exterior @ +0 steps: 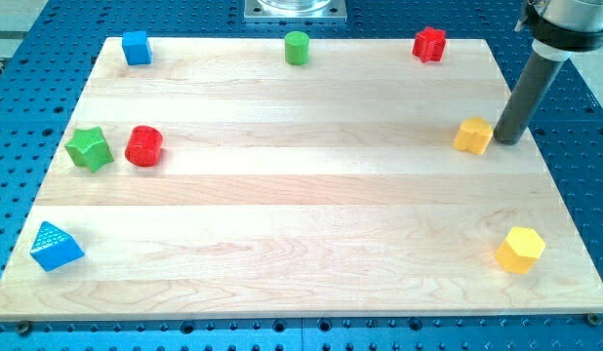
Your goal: Move the heart to the center
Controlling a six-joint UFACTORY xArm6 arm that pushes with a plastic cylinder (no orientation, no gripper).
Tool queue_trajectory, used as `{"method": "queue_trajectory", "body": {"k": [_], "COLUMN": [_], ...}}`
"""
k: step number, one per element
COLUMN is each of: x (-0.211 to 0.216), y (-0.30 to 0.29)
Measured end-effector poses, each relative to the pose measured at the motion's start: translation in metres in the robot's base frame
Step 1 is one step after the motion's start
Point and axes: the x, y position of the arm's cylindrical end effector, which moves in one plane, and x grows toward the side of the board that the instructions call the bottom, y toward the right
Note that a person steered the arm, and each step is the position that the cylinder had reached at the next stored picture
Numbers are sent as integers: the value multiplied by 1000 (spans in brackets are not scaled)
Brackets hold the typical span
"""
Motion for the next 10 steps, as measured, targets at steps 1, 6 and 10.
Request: {"method": "queue_trajectory", "body": {"k": [1, 6, 10], "x": [11, 13, 7], "y": [-28, -120, -172]}}
